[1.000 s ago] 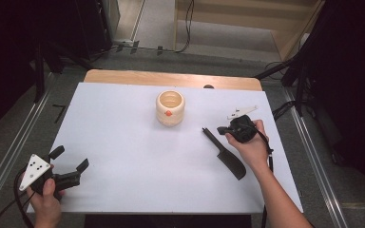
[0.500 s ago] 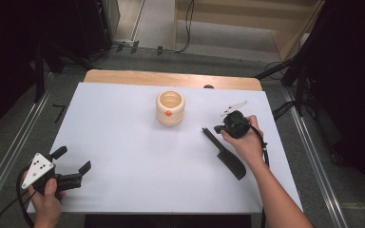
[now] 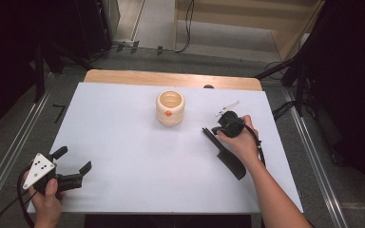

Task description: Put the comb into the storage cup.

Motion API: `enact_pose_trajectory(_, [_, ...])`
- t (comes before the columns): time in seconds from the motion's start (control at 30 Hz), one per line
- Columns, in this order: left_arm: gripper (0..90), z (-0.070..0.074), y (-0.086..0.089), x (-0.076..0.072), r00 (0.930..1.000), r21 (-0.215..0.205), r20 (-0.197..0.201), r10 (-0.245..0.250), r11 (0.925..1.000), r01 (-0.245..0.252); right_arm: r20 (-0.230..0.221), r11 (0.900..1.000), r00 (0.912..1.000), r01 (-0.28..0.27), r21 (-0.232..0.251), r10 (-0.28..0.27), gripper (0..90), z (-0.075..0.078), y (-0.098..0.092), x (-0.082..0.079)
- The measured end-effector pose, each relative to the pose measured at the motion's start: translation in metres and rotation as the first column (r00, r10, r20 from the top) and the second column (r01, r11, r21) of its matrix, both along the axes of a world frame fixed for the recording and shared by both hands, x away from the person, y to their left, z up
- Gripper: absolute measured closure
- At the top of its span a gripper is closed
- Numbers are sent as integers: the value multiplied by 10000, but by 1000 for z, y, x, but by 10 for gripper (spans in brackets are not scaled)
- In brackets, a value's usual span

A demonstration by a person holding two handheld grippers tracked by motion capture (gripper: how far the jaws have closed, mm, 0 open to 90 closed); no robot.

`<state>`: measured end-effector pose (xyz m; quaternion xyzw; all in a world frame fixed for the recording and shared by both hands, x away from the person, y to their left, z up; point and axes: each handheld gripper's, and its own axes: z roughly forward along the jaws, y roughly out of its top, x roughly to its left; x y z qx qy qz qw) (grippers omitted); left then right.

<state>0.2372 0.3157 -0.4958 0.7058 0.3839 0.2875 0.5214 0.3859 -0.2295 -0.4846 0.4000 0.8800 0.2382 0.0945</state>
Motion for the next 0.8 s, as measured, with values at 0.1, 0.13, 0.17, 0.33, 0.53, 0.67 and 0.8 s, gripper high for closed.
enact_pose_trajectory(0.1, [0,0,0,0,10000,-1,-1,22,10000,-22,-22,10000,10000,-50,-67,49,880,-2,1,1])
enact_pose_trajectory(0.13, [0,0,0,0,10000,21,-4,21,10000,-21,-50,9999,10000,-54,-111,54,880,-3,2,1])
enact_pose_trajectory(0.17, [0,0,0,0,10000,19,-8,20,10000,-20,-46,9999,10000,-55,-99,54,880,-4,3,2])
enact_pose_trajectory(0.33, [0,0,-1,0,10000,14,-13,14,10000,-14,-35,9998,9999,-139,-104,139,880,-5,5,1])
enact_pose_trajectory(0.53, [0,0,-1,0,10000,44,-20,36,10000,-35,22,9988,9989,-474,-96,474,880,-4,8,-3])
enact_pose_trajectory(0.67, [0,0,-1,0,10000,27,-28,-15,10000,15,-1,9980,9980,-627,-67,627,880,-3,9,-6])
enact_pose_trajectory(0.8, [0,0,-1,0,10000,86,-36,-83,9999,83,-48,9961,9961,-879,-38,879,880,-1,10,-9])
